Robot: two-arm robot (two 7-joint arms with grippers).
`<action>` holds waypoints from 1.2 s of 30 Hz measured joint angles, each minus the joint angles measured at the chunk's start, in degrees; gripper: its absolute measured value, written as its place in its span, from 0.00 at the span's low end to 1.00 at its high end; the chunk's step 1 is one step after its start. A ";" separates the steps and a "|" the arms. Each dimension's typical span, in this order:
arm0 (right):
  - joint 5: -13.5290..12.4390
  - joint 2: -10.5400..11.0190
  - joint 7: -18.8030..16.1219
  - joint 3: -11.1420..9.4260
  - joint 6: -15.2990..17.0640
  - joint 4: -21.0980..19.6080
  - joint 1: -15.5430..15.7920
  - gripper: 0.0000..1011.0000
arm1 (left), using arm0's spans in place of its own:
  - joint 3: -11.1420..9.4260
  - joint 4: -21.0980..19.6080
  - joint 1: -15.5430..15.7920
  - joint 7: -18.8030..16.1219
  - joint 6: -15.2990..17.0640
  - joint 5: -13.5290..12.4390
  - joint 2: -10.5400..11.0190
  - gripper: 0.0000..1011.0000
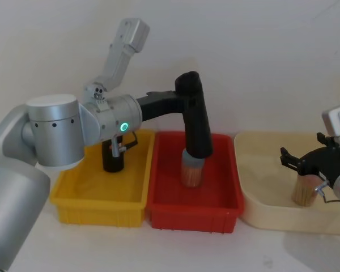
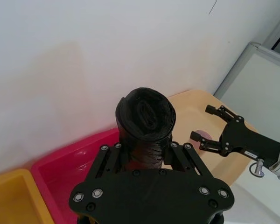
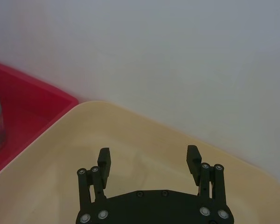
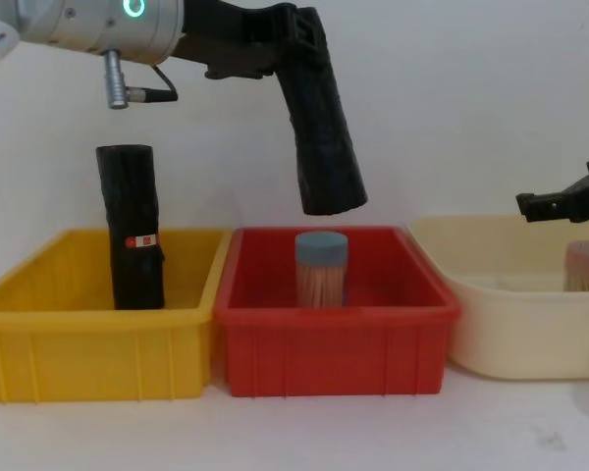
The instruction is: Pick up the garbage bag with the one hand and transfer it to the other hand.
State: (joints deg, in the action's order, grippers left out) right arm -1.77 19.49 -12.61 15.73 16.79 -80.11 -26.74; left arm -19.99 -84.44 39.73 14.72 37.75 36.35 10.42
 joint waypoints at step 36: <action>-10.43 1.26 -17.13 1.58 -0.35 -6.70 -0.97 0.99 | -1.29 1.61 1.25 1.18 -1.60 0.11 -0.35 0.37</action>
State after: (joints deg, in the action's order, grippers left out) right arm -12.20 20.75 -29.74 17.31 16.45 -86.81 -27.71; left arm -21.28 -82.83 40.98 15.91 36.16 36.46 10.07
